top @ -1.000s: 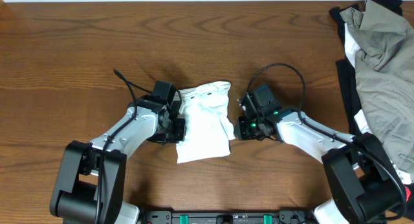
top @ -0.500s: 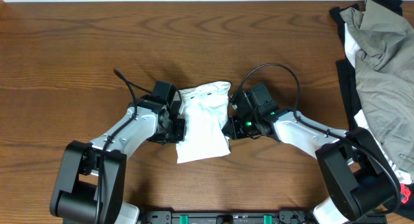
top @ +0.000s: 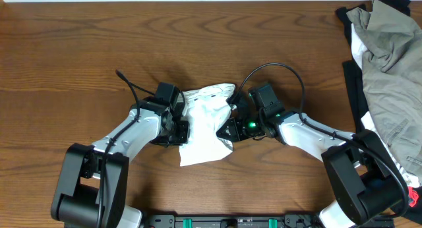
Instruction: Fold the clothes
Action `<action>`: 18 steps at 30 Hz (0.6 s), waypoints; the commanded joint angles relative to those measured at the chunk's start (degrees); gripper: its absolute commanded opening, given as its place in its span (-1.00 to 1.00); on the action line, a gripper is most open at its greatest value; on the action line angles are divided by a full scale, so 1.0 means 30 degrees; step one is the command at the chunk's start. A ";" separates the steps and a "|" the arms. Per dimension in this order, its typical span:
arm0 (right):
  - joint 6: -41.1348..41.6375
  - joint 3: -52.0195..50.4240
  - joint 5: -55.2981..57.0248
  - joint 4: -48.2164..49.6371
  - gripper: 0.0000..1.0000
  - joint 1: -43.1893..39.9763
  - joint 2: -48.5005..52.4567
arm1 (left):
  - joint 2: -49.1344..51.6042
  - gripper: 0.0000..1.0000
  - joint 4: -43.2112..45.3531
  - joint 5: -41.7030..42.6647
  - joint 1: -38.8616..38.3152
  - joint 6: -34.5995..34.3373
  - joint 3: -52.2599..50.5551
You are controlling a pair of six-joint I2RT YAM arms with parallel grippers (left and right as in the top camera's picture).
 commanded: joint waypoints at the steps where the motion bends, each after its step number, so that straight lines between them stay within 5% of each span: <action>1: -0.0474 -0.0124 0.0335 -0.0503 -0.47 0.0189 0.0095 | -0.0240 -0.75 -0.0044 -0.0401 -0.0015 -0.0102 -0.0408; 7: 0.0474 -0.0131 0.4619 -0.3563 -0.46 0.0189 0.0095 | -0.0240 -0.75 -0.0036 -0.0401 -0.0015 -0.0102 -0.0408; 18: 0.0444 -0.0124 0.4379 -0.3548 -0.49 0.0189 0.0095 | -0.0240 -0.75 -0.0036 -0.0401 -0.0015 -0.0102 -0.0408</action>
